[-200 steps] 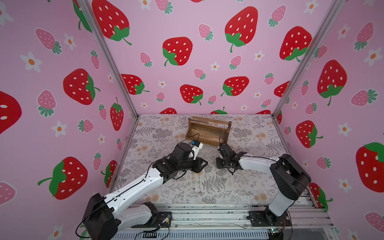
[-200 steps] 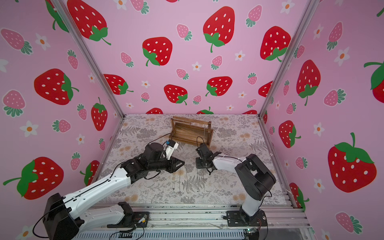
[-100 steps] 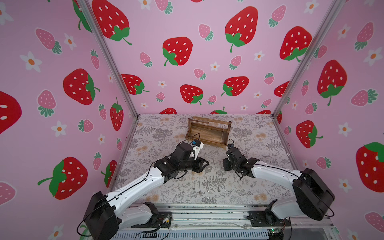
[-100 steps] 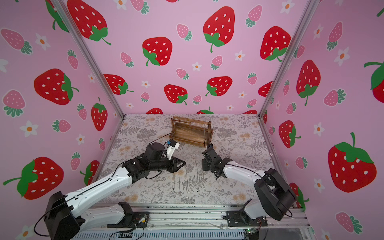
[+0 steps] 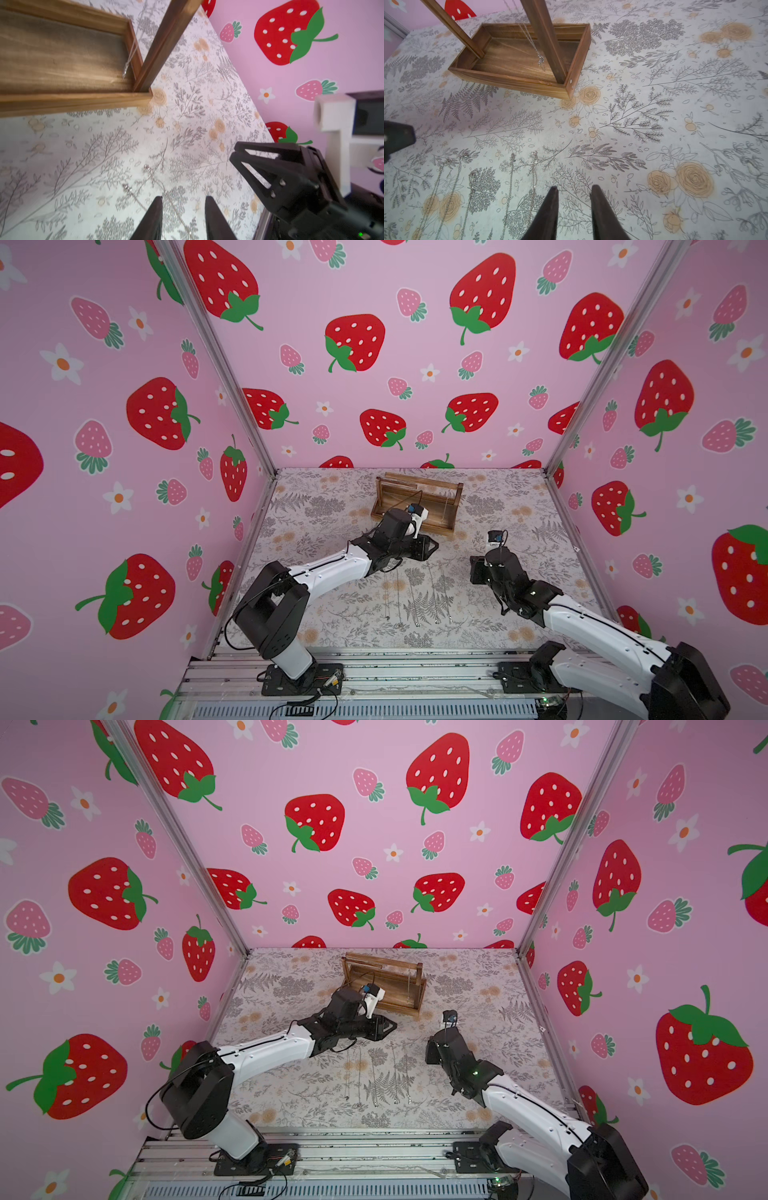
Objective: Take the necklace off the jewelry display stand
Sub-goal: Take off the necklace from the stand.
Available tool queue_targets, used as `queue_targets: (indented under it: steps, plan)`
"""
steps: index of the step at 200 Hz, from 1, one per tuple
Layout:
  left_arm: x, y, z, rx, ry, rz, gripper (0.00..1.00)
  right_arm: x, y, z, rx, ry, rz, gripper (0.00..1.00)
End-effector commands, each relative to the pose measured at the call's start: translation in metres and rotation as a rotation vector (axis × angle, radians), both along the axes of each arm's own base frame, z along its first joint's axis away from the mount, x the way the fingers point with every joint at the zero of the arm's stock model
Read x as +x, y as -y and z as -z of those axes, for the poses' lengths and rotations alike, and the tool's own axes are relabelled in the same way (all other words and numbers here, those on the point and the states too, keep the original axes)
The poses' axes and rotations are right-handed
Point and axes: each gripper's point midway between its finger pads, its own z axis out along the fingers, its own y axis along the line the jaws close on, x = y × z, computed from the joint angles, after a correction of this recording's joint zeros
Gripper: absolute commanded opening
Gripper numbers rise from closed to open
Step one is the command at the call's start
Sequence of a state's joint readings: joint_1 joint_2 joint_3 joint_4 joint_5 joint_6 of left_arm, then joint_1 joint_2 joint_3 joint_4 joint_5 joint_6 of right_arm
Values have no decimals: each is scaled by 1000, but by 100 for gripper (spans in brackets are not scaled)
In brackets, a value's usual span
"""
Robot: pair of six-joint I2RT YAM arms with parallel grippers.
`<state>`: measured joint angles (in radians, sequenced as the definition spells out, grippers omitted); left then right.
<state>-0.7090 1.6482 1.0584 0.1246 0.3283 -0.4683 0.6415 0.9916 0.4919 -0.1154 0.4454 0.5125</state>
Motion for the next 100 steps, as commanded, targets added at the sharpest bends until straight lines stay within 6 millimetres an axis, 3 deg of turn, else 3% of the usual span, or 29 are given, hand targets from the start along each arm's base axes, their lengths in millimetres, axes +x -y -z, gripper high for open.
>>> queue_targets:
  steps: [1,52,100]
  plan:
    - [29,14,-44,-80,156,-27,36,0,13,-3,47,20,54,29]
    - [56,11,-53,-50,265,-83,36,-3,33,-6,106,26,121,30]
    - [80,10,-59,-77,307,-84,36,-2,36,-7,139,20,125,30]
